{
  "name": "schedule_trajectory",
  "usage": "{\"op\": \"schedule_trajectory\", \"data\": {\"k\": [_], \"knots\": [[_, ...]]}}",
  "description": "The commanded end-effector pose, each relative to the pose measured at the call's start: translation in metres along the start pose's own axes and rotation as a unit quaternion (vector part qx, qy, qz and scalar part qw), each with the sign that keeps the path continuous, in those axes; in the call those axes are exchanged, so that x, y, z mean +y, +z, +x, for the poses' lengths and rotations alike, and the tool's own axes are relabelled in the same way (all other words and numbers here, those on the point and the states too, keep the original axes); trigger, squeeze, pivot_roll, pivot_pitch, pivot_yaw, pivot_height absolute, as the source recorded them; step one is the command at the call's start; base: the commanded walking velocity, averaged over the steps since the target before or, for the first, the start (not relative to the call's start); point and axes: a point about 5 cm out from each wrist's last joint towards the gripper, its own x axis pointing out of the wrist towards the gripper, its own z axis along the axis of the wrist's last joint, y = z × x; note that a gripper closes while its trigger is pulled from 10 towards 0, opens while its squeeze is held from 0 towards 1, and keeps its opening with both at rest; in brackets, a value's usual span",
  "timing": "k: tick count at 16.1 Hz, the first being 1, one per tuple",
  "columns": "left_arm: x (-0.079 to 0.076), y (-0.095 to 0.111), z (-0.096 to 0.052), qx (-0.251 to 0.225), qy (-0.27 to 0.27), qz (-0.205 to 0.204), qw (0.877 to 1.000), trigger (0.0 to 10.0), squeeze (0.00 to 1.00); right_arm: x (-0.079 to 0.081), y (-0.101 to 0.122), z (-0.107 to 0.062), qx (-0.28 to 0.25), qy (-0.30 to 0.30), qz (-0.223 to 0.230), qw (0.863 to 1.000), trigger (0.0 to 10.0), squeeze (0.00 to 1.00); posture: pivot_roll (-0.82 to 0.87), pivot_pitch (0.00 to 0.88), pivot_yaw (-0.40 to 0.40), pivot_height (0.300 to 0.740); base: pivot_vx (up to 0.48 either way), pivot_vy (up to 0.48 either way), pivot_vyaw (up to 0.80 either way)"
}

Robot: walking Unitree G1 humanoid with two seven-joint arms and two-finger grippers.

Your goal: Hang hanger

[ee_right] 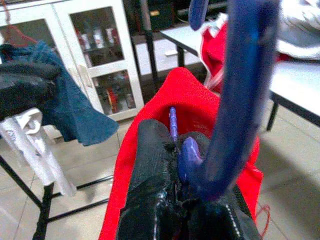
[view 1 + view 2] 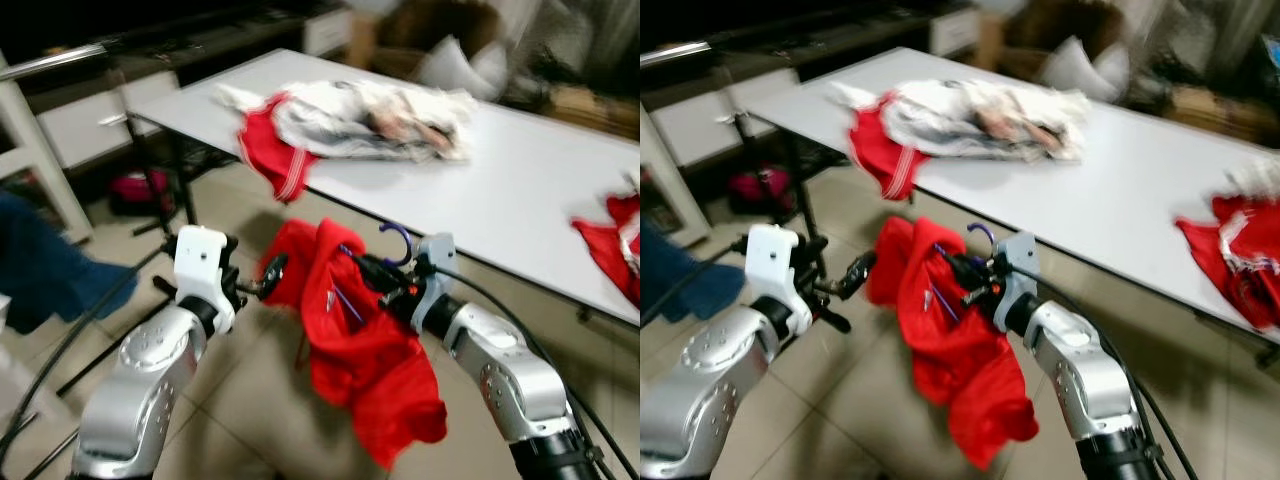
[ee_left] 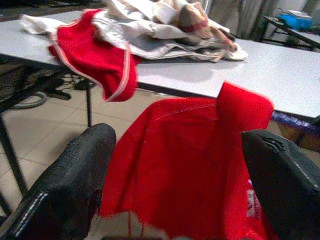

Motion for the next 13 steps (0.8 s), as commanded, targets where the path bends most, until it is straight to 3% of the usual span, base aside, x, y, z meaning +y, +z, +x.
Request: {"op": "schedule_trajectory", "data": {"k": [1, 11, 13], "knots": [[0.0016, 0.0029, 0.0014, -0.004, 0.004, 0.007, 1.0, 10.0, 0.29, 0.0011, 0.0092, 0.0034, -0.015, 0.009, -0.014, 1.0, 10.0, 0.0, -0.03, 0.0, -0.033, 0.74, 0.0, -0.326, 0.8], [0.0016, 0.0045, 0.0035, -0.002, 0.0, 0.013, 1.0, 10.0, 0.29, 0.0004, 0.0071, 0.0046, -0.014, 0.011, -0.016, 1.0, 10.0, 0.0, -0.03, 0.0, -0.026, 0.74, 0.0, -0.329, 0.8], [0.0032, 0.0001, 0.0037, 0.017, 0.012, -0.01, 1.0, 10.0, 0.29, 0.0003, 0.0071, 0.0048, -0.015, 0.011, -0.016, 1.0, 10.0, 0.0, -0.02, 0.0, -0.026, 0.74, 0.0, 0.216, 0.8]]}}
